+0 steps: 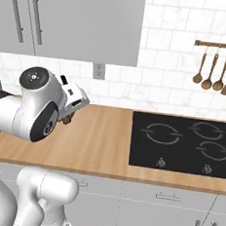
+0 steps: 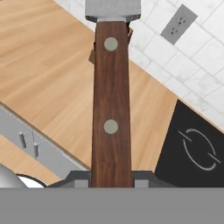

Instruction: Put the broccoli and cucumber in the pot. Retrieve the spatula and lightly stir the vegetables in the pot.

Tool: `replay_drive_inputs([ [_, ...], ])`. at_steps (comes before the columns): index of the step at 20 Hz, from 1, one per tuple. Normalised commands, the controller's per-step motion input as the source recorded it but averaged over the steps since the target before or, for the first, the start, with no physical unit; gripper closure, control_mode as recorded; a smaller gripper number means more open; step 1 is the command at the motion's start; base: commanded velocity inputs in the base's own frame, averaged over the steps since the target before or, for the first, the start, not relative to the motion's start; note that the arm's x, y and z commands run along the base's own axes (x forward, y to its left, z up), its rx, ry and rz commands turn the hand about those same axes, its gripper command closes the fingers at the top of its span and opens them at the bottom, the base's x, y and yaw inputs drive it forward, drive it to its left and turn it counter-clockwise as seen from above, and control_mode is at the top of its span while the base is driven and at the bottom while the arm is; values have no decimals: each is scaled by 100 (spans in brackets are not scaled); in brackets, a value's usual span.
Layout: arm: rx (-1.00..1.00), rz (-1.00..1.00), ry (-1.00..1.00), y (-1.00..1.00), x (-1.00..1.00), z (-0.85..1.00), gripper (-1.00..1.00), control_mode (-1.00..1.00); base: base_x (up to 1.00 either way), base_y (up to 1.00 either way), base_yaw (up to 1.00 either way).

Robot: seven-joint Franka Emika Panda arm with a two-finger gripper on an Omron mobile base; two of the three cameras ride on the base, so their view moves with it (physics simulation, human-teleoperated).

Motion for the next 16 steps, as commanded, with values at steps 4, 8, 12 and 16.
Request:
replay_drive_inputs([
  [4, 0, 0, 0, 0, 0, 0, 100, 100, 0, 0, 0],
  [8, 0, 0, 0, 0, 0, 0, 100, 100, -7, -34, 0],
  [12, 0, 0, 0, 0, 0, 0, 100, 100, 6, -89, 0],
  [16, 0, 0, 0, 0, 0, 0, 100, 100, 11, -100, 2],
])
